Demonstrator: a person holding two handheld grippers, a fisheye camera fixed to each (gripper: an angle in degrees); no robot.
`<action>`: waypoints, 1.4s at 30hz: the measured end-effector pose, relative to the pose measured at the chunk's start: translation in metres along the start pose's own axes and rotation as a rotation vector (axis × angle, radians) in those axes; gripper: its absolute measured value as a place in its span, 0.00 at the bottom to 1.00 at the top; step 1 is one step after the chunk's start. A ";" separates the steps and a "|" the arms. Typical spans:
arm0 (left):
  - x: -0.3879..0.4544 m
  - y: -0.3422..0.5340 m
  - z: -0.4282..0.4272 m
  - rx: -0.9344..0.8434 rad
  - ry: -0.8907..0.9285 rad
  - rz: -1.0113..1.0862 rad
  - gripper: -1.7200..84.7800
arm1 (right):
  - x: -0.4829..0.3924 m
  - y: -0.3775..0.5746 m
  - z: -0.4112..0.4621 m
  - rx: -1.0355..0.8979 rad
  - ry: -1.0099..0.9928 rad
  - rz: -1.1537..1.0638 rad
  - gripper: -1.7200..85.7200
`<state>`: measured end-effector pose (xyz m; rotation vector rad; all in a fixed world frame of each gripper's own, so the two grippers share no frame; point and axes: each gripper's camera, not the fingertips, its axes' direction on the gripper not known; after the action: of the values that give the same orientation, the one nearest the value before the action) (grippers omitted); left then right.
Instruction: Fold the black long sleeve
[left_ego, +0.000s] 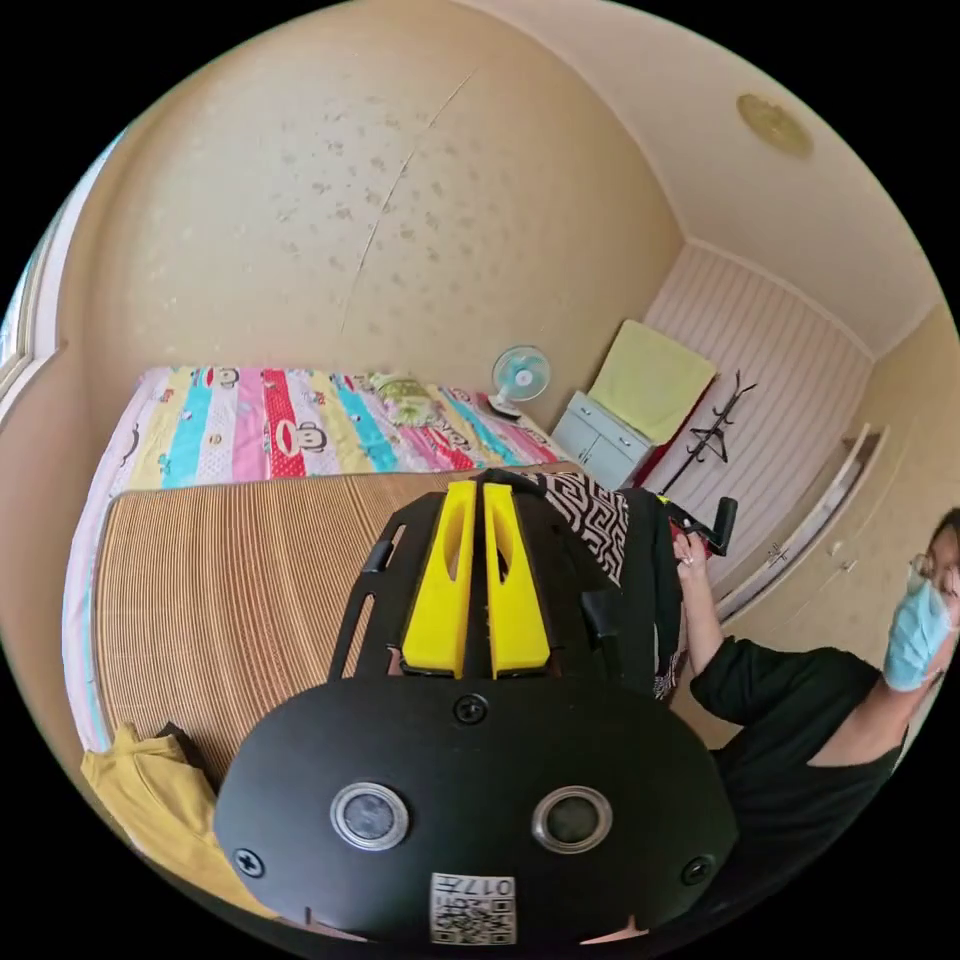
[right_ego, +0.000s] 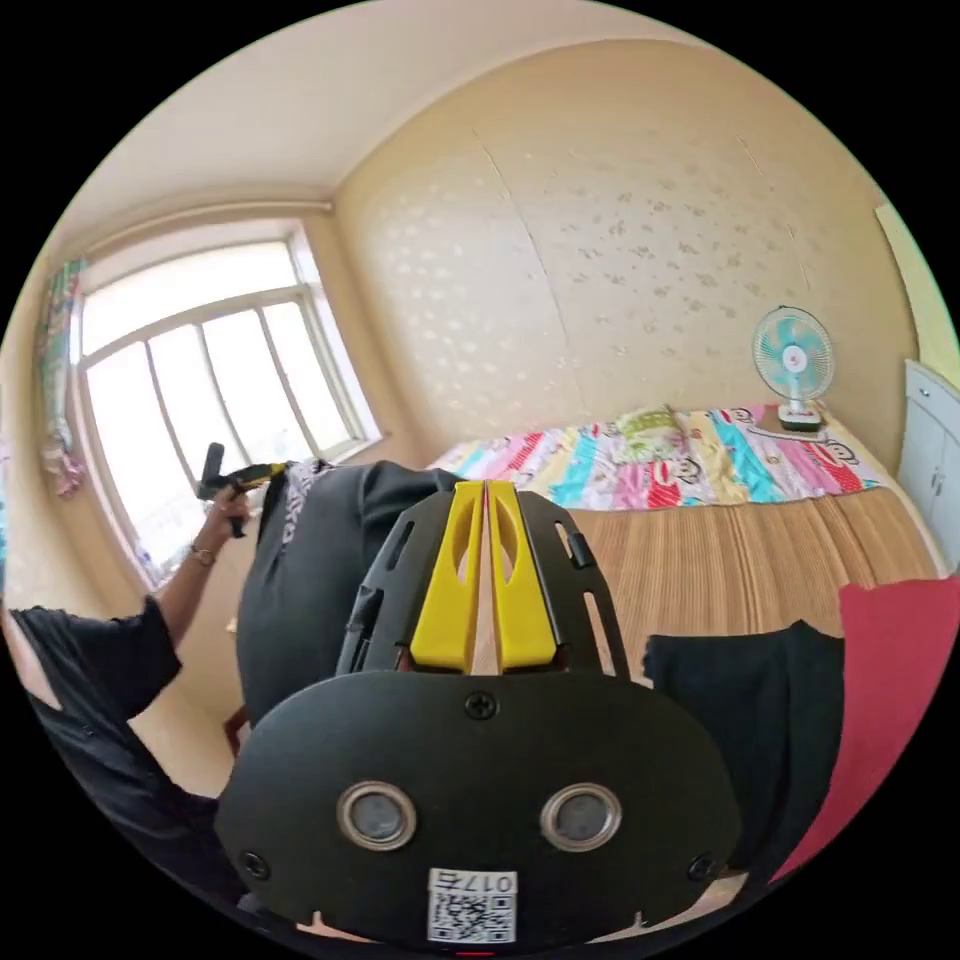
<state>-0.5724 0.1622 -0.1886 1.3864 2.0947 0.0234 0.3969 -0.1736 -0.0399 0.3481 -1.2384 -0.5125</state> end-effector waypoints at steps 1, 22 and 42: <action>-0.023 -0.009 0.023 -0.023 0.007 -0.038 0.04 | 0.005 -0.004 0.029 -0.032 0.091 -0.004 0.03; -0.068 0.423 -0.022 -0.037 -0.276 -0.596 0.16 | -0.049 0.364 0.242 -0.698 0.294 0.168 0.10; -0.077 0.429 -0.187 0.085 -0.510 -0.644 0.03 | -0.109 0.329 0.259 -0.570 0.404 0.037 0.12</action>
<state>-0.2917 0.3480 0.1448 0.6083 2.0028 -0.6189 0.1832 0.1672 0.1195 -0.0578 -0.6673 -0.6986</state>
